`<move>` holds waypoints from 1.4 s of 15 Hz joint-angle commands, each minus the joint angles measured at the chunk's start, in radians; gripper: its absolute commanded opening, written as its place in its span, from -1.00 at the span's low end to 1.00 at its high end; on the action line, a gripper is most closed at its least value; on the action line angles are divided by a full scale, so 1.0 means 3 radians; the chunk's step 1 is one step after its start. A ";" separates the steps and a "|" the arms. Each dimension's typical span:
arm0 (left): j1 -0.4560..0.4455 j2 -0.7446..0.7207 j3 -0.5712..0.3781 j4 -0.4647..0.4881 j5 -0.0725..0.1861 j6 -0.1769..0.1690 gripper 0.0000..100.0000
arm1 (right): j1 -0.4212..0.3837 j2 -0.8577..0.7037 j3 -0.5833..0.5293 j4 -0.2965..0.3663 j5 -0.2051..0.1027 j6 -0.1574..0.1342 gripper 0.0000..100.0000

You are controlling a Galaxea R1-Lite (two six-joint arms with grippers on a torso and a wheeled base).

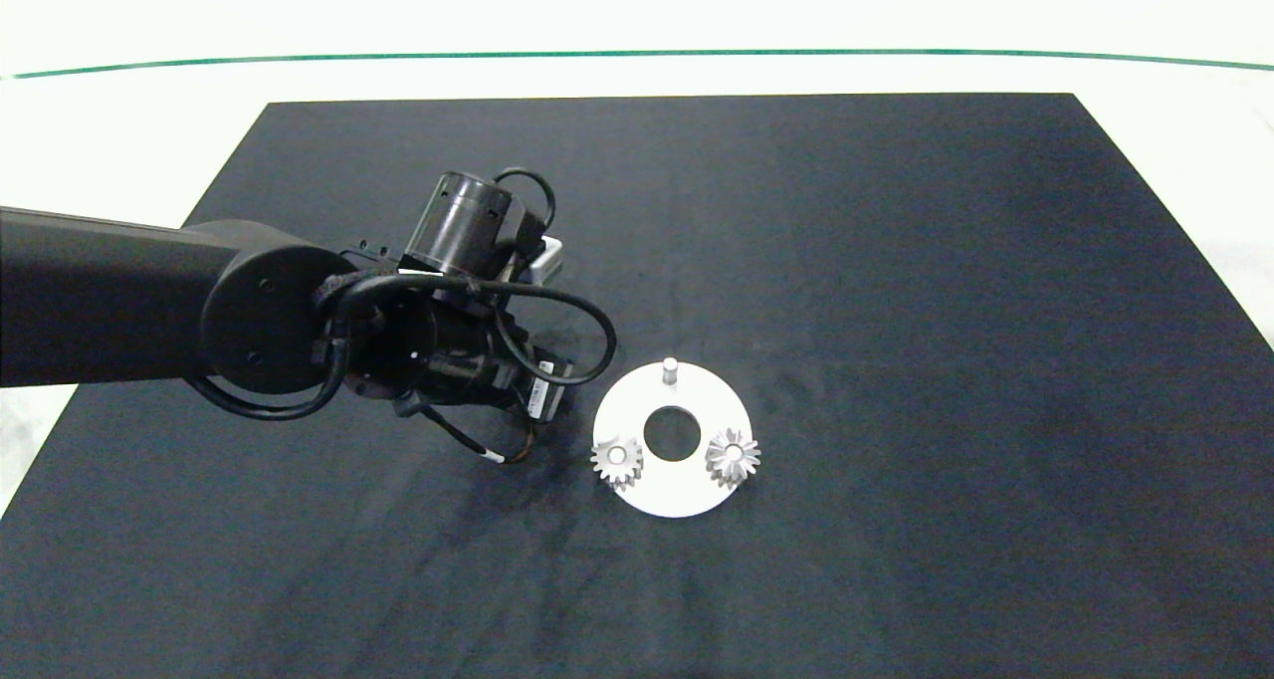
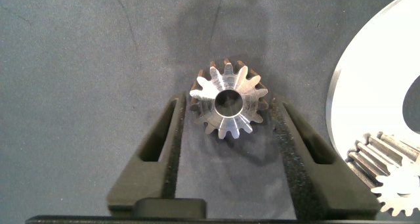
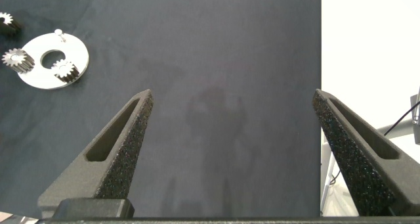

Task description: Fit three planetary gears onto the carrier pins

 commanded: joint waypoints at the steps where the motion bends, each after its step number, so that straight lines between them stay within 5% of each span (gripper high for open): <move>1: 0.0001 -0.0002 -0.0003 0.0006 0.0008 -0.0002 -0.12 | 0.0002 0.0002 0.0000 0.0012 -0.0003 -0.0006 1.00; 12: -0.0015 -0.0017 0.0038 0.0001 0.0008 0.0013 -0.56 | -0.0003 -0.0023 -0.0005 0.0012 -0.0003 -0.0011 1.00; 21: -0.0240 -0.0257 -0.0059 0.0001 0.0008 0.0172 -0.56 | -0.0003 -0.0029 -0.0005 0.0012 -0.0003 -0.0011 1.00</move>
